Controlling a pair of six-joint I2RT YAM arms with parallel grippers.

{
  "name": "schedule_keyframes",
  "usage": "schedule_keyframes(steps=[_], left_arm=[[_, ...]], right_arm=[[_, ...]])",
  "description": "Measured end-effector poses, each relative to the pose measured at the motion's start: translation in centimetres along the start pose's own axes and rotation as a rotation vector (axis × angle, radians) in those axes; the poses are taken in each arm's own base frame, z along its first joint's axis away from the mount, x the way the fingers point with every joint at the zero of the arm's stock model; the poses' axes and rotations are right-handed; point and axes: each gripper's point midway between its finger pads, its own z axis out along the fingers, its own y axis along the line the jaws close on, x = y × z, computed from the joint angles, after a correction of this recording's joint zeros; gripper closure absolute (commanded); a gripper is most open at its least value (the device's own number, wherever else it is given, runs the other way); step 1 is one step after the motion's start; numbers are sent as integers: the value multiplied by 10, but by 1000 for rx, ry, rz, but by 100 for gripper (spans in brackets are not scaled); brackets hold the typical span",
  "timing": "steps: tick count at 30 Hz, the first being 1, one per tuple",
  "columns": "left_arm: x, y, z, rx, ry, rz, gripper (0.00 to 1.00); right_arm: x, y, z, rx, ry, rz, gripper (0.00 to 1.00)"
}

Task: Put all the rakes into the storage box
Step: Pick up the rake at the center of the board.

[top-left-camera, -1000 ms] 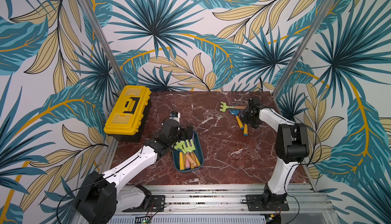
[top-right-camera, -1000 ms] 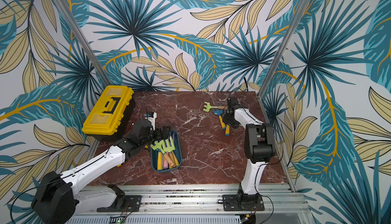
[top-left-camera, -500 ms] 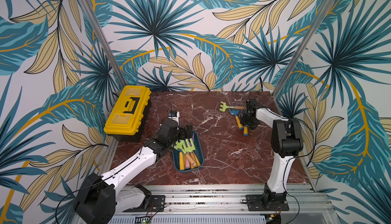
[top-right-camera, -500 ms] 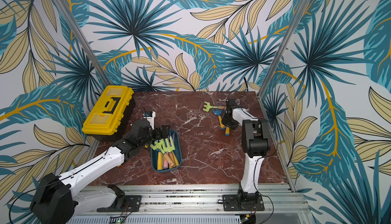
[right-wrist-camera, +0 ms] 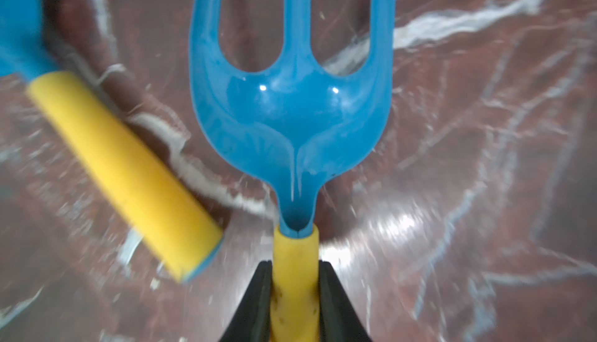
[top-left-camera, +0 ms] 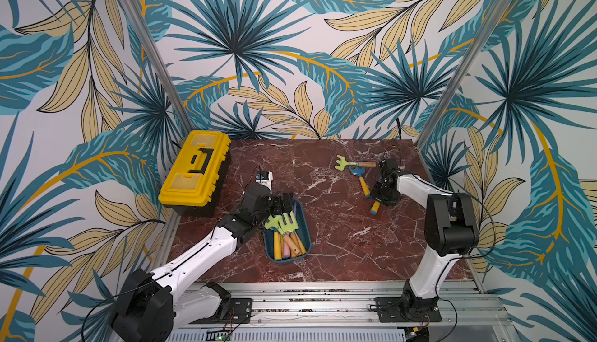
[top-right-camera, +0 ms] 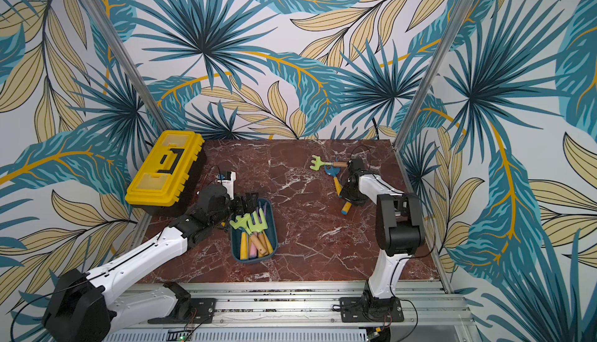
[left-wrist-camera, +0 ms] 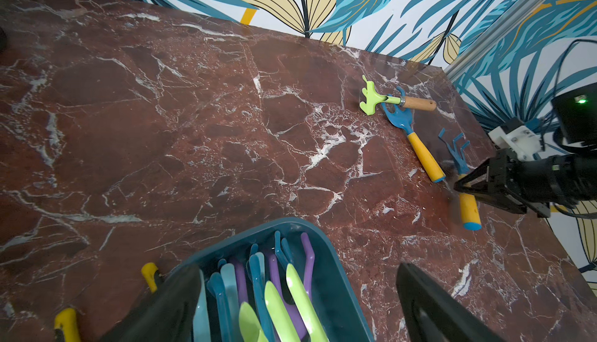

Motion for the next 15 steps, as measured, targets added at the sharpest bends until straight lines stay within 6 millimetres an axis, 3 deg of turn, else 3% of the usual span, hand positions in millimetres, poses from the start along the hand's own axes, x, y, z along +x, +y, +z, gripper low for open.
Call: schedule_keyframes(steps=[4, 8, 15], left_arm=[[0, 6, -6, -15, -27, -7, 0], [-6, 13, -13, -37, -70, -26, 0], [-11, 29, -24, -81, -130, -64, 0]], right_arm=[[-2, 13, -44, -83, -76, -24, 81], [11, 39, -86, -179, -122, -95, 81], [79, 103, -129, -319, -69, -315, 81]])
